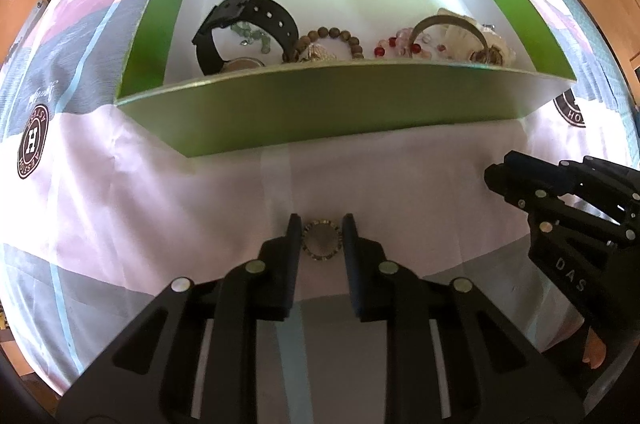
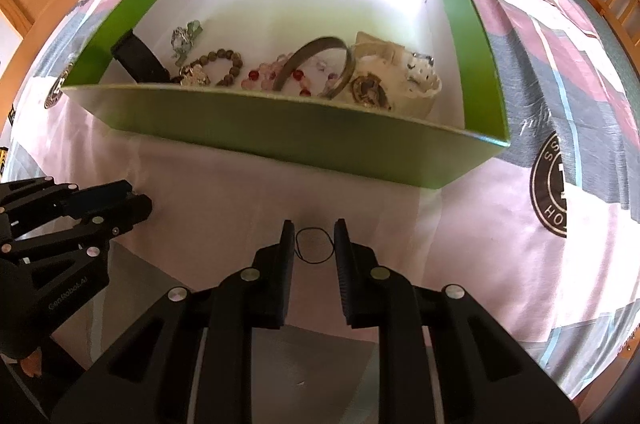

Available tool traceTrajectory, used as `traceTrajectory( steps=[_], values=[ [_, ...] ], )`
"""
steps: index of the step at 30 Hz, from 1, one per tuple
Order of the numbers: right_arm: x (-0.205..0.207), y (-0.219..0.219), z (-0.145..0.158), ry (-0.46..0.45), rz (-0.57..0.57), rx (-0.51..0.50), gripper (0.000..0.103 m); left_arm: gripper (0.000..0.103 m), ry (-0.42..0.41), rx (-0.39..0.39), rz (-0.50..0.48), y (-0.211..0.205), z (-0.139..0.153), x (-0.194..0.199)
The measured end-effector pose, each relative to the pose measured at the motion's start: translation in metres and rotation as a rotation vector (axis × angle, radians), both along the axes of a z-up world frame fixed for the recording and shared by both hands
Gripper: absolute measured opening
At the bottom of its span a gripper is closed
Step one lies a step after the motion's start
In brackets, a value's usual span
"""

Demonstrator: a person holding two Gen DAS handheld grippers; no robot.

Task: Organize jewelry
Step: 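Grasp the gold stone ring with the left tool while the right tool grasps the thin dark ring, then carry both rings into the green box and open both tools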

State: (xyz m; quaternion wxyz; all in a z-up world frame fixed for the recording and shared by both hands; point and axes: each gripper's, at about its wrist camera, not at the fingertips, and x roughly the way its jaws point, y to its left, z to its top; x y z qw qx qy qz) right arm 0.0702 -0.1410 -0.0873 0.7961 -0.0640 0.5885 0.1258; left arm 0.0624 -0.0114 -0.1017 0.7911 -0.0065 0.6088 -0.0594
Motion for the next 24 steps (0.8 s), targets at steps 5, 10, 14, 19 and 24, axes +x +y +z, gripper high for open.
traceTrajectory(
  steps=[5, 10, 14, 19, 24],
  values=[
    [0.0, 0.002, 0.009, -0.023, 0.001, 0.017, 0.02, 0.021, -0.024, -0.01, -0.007, -0.002, 0.003, 0.002],
    [-0.001, 0.006, 0.007, -0.012, 0.021, -0.004, 0.02, 0.021, -0.022, -0.01, -0.02, 0.005, 0.005, -0.006],
    [-0.001, 0.003, 0.022, -0.031, 0.008, 0.049, 0.02, 0.021, -0.067, -0.043, -0.014, 0.009, 0.017, -0.008],
    [0.004, -0.017, 0.058, -0.097, -0.031, 0.223, 0.02, 0.021, -0.155, -0.12, 0.001, 0.013, 0.054, -0.008],
    [0.013, -0.034, 0.091, -0.212, -0.092, 0.308, 0.02, 0.021, -0.24, -0.171, 0.036, 0.02, 0.083, 0.005]
  ],
)
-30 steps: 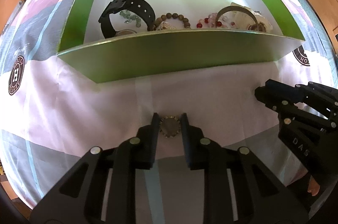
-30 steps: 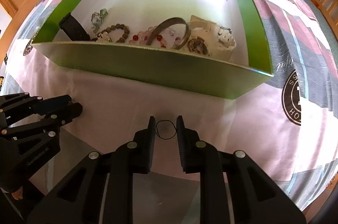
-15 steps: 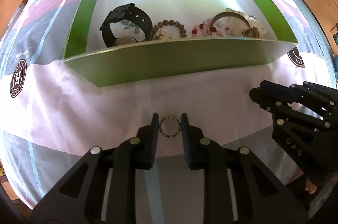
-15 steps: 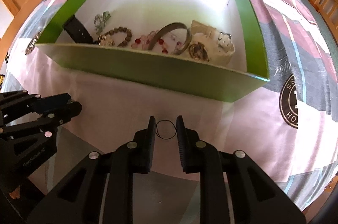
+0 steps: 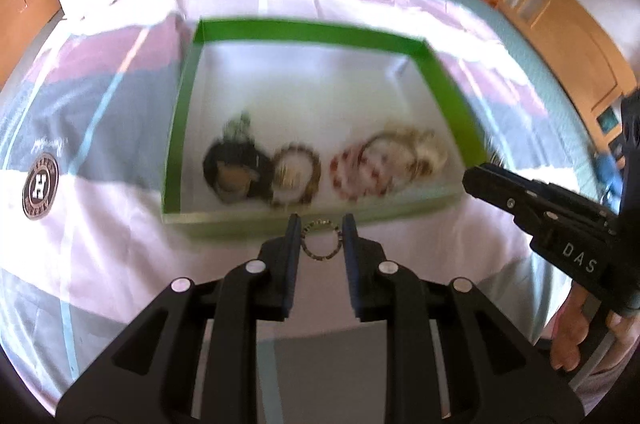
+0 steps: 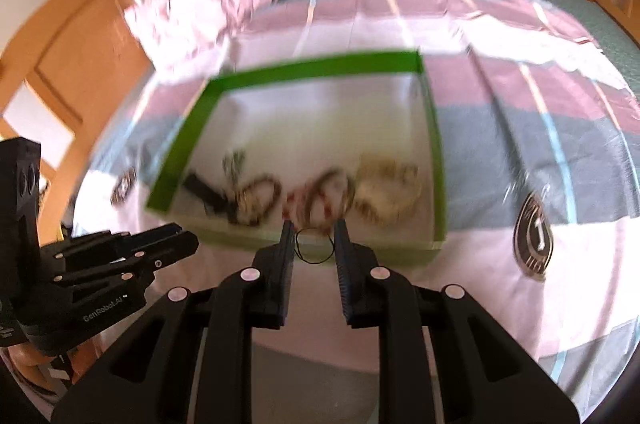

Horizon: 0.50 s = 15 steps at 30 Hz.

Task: Organize jewelry
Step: 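Carry both rings into the green box and open both tools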

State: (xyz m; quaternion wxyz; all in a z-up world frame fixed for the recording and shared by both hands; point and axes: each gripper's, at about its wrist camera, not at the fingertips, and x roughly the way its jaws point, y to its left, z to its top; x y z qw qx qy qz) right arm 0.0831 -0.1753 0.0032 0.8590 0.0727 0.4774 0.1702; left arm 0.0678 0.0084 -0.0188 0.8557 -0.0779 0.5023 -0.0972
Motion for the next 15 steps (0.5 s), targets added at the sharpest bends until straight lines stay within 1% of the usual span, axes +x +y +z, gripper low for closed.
traceTrajectory(
  steps=[2, 5, 7, 9, 12, 15],
  values=[
    [0.005, -0.003, 0.004, -0.018, -0.026, 0.008, 0.02, 0.021, -0.022, 0.008, 0.012, -0.005, 0.006, 0.008],
    [0.017, -0.005, 0.005, -0.048, -0.071, -0.02, 0.02, 0.021, -0.079, 0.045, 0.046, -0.007, 0.016, 0.019],
    [0.018, -0.003, 0.007, -0.088, -0.094, -0.048, 0.02, 0.021, -0.133, 0.091, 0.081, -0.007, 0.022, 0.017],
    [0.014, 0.0, 0.009, -0.115, -0.096, -0.061, 0.02, 0.021, -0.164, 0.135, 0.097, -0.007, 0.023, 0.016],
    [0.017, 0.009, 0.007, -0.135, -0.089, -0.087, 0.02, 0.021, -0.185, 0.171, 0.106, -0.006, 0.021, 0.018],
    [0.022, 0.018, -0.004, -0.119, -0.085, -0.108, 0.02, 0.021, -0.183, 0.185, 0.114, -0.004, 0.016, 0.022]
  ],
)
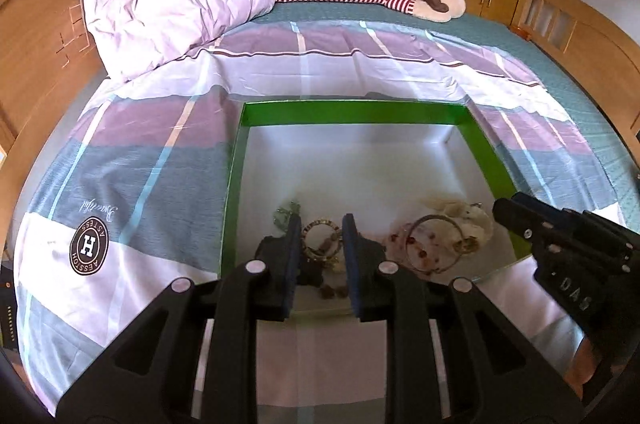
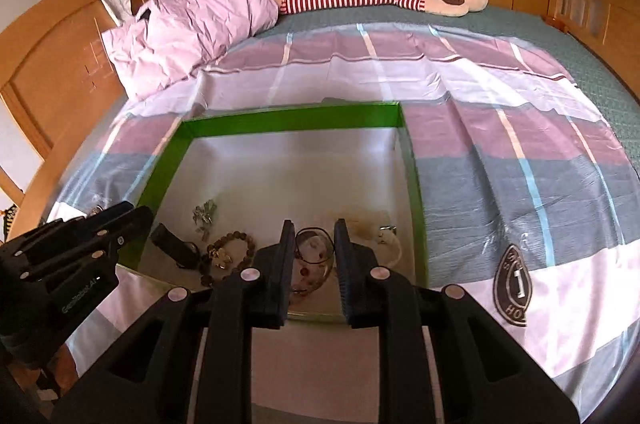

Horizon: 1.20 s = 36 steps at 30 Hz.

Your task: Organize jewelry

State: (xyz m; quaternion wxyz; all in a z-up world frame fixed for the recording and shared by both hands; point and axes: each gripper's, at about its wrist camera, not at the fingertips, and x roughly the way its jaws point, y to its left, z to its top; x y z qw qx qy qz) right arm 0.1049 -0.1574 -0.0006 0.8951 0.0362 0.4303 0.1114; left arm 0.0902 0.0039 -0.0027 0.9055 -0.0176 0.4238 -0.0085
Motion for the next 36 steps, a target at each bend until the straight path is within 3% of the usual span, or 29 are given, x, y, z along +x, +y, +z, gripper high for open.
traceTrajectory(
  steps=[5, 18, 20, 24, 26, 28, 32, 36],
  values=[
    [0.008, 0.013, -0.011, -0.005, 0.0, -0.056, 0.02, 0.021, -0.002, 0.044, 0.014, -0.002, -0.012, 0.009],
    [0.014, 0.025, -0.027, 0.032, 0.023, -0.114, 0.022, 0.022, 0.033, 0.055, 0.017, -0.002, -0.024, 0.015],
    [0.013, 0.024, -0.027, 0.029, 0.01, -0.12, 0.038, 0.026, 0.03, 0.048, 0.021, -0.001, -0.023, 0.014],
    [0.011, 0.015, -0.02, 0.009, -0.031, -0.095, 0.049, 0.051, 0.004, 0.058, 0.035, 0.0, -0.017, 0.01],
    [0.01, 0.011, -0.017, 0.004, -0.051, -0.089, 0.066, 0.06, -0.007, 0.06, 0.04, -0.001, -0.014, 0.008],
    [0.009, 0.008, -0.015, -0.004, -0.07, -0.091, 0.075, 0.069, -0.015, 0.07, 0.044, -0.001, -0.012, 0.006],
    [0.007, 0.008, -0.011, -0.014, -0.095, -0.129, 0.082, 0.075, -0.023, 0.086, 0.047, -0.003, -0.01, 0.004],
    [0.008, 0.005, -0.012, -0.008, -0.119, -0.145, 0.084, 0.083, -0.001, 0.053, 0.061, 0.001, -0.011, 0.004]
  ],
)
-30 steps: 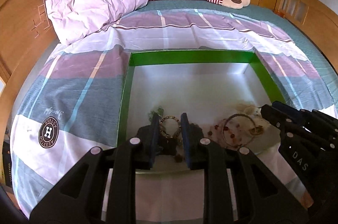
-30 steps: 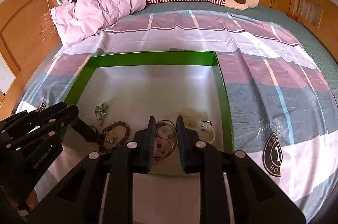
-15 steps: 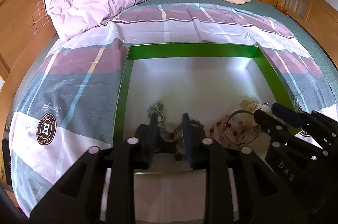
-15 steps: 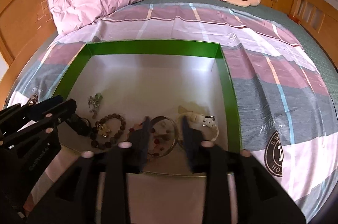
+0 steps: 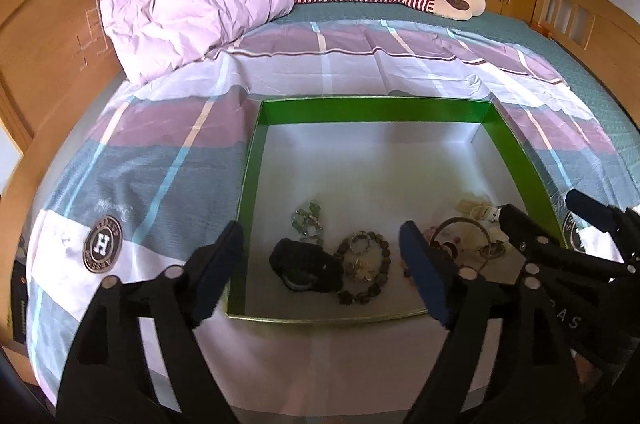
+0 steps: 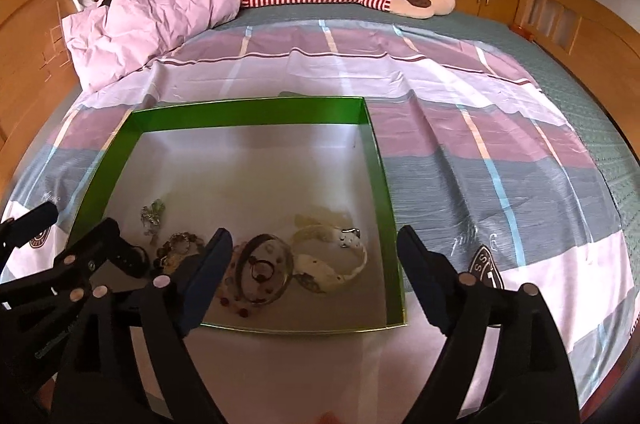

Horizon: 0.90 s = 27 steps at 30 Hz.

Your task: Organize jewelry

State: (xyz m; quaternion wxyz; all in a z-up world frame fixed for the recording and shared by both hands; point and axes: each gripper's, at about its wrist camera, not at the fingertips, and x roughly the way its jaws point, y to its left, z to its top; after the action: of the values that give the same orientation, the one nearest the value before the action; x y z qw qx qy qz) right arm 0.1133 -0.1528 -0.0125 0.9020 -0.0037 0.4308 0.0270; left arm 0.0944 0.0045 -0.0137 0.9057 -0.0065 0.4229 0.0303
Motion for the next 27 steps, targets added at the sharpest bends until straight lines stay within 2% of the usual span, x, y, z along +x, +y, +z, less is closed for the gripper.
traceTrajectory(
  steps=[3, 15, 27],
  values=[
    [0.0009, -0.0021, -0.0007, 0.011, -0.008, 0.011, 0.084, 0.088, 0.015, -0.02, 0.007, 0.0026, -0.0014, 0.0012],
    [0.0008, -0.0035, -0.0009, 0.008, -0.026, -0.019, 0.084, 0.098, 0.023, 0.013, 0.013, 0.0, -0.0023, 0.0009],
    [0.0006, -0.003, -0.0014, 0.011, -0.029, -0.028, 0.084, 0.099, 0.034, 0.008, 0.012, 0.0009, -0.0034, 0.002]
  ],
)
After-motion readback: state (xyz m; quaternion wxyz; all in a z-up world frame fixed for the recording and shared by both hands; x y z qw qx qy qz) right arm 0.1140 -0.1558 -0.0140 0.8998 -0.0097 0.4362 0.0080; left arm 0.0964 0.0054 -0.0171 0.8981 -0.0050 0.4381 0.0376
